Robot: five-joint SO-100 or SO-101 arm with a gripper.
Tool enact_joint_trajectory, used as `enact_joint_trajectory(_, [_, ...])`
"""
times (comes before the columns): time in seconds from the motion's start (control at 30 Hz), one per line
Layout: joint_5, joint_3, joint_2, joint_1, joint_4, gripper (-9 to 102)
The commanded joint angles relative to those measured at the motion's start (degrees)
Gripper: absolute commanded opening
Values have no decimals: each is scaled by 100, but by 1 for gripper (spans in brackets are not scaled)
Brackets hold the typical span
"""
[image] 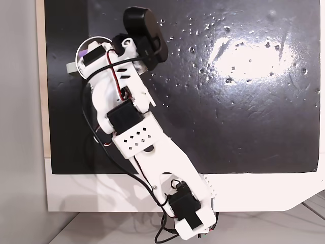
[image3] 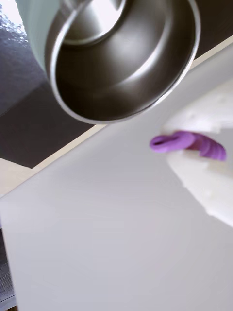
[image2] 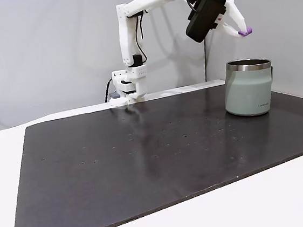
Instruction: Grasp a pengrip and put it in the cup.
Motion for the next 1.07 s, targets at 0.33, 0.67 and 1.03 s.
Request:
enact_joint_trajectory(0.33, [-149, 9, -62, 18, -105, 16])
enact_joint_trajectory(0.67, [-237, -44, -62, 79, -9, 25])
enact_joint_trajectory(1.03, [-272, -9, 26, 176, 44, 25])
